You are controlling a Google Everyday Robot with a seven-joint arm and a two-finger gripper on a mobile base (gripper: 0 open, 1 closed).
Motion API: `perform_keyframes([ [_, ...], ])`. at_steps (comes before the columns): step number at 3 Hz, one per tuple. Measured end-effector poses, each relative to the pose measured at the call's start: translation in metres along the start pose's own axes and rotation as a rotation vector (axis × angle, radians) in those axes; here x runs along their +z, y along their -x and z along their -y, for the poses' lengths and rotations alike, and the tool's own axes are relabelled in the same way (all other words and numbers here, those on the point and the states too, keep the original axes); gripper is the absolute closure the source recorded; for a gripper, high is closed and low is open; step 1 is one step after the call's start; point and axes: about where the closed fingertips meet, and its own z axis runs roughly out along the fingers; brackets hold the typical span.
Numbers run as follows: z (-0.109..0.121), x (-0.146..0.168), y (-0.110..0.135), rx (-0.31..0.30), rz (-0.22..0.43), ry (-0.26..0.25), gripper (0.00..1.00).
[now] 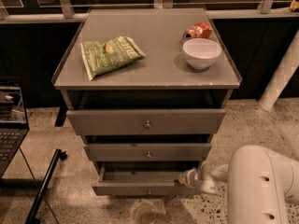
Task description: Open bottom drawer
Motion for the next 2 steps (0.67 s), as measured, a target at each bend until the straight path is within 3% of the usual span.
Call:
perform_keyframes([
  [2, 0.0035, 0.0003, 0.0120, 0.018, 0.039, -0.008, 1.00],
])
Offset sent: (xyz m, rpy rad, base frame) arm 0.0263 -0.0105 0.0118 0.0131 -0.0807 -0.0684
